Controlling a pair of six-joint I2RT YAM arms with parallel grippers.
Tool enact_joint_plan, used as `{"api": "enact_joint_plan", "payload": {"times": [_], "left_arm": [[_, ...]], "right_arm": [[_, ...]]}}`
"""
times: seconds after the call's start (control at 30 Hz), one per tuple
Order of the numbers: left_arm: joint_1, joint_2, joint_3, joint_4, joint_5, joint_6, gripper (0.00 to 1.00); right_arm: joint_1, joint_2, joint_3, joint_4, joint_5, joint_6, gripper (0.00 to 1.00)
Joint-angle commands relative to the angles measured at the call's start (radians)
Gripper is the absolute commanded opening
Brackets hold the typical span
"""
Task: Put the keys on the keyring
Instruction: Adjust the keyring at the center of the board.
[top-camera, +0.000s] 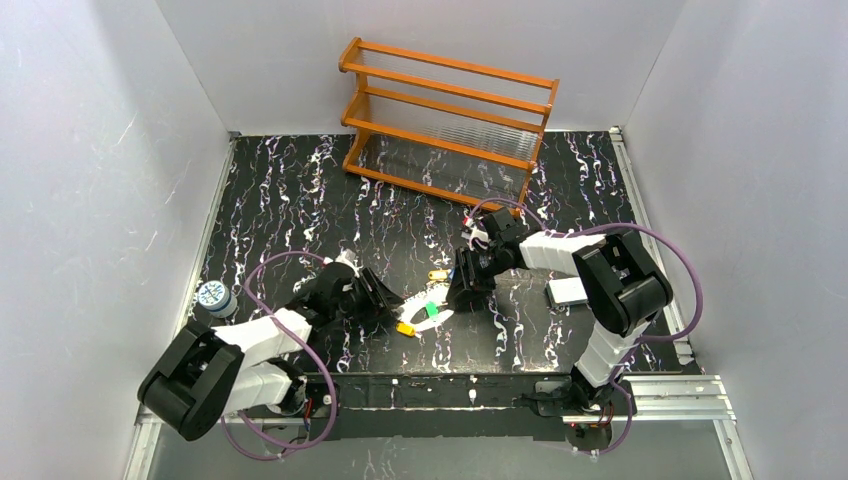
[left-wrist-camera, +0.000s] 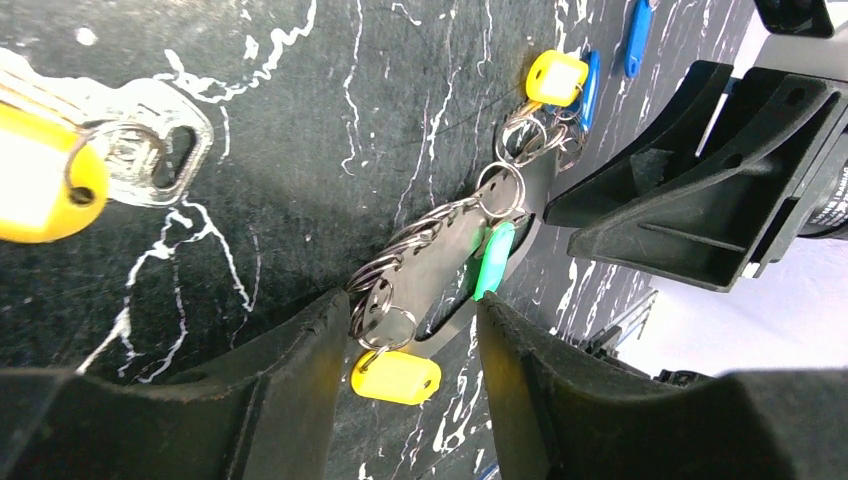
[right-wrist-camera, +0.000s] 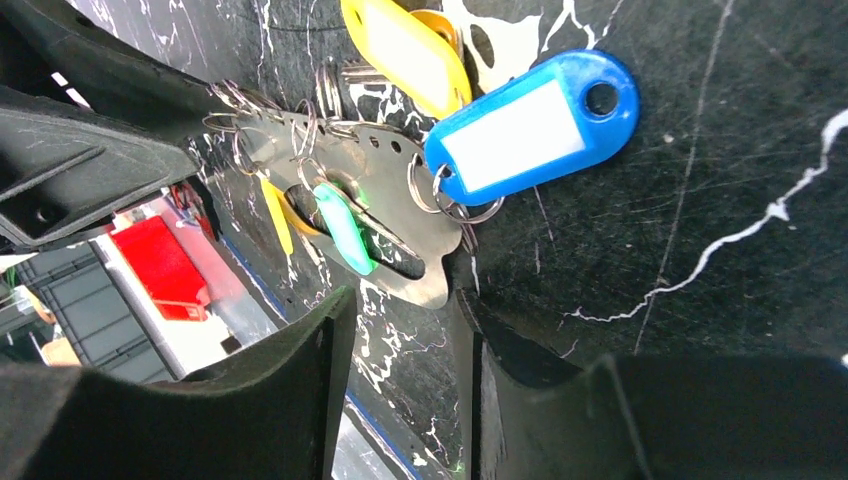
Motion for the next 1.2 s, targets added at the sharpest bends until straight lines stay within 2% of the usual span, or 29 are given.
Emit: {"api": "enact_joint_plan", "payload": {"times": [0.0, 0.13, 0.23, 0.33, 0.4, 0.53, 0.73, 0.9, 1.17], "left_arm": [[-0.014, 0.064, -0.013, -0.046, 0.027, -0.006, 0.49], [-0.014, 0.12, 0.03, -0.014, 0.021, 0.013, 0.45], [-0.014, 0.173, 0.086, -0.026, 0.012, 0.048, 0.42], [-0.012, 0.213, 0.144, -0.064, -0.012, 0.09, 0.42], [-0.012, 0.232, 0.182, -0.106, -0.028, 0.122, 0.46], [-0.012, 0.232, 0.249, -0.245, -0.094, 0.205, 0.59], [-0.011, 0.155, 0.3, -0.422, -0.224, 0.305, 0.66], [-0.009, 0.074, 0.296, -0.448, -0.264, 0.334, 0.68], [-0.009, -0.082, 0.243, -0.353, -0.247, 0.347, 0.68]], "right_arm": [[0.006, 0.011, -0.023, 0.011, -0.034, -0.021, 0.48], [0.027, 0.038, -0.043, 0.038, -0.086, -0.003, 0.38], [0.049, 0.04, -0.059, 0.051, -0.101, 0.013, 0.35], [0.072, 0.026, -0.073, 0.063, -0.11, 0.034, 0.32], [0.084, 0.012, -0.076, 0.06, -0.107, 0.038, 0.32], [0.087, -0.047, -0.043, -0.024, -0.001, -0.018, 0.36], [0.086, -0.143, 0.063, -0.154, 0.197, -0.135, 0.51], [0.087, -0.168, 0.136, -0.166, 0.255, -0.179, 0.55], [0.099, -0.017, 0.281, -0.14, 0.183, -0.181, 0.51]]}}
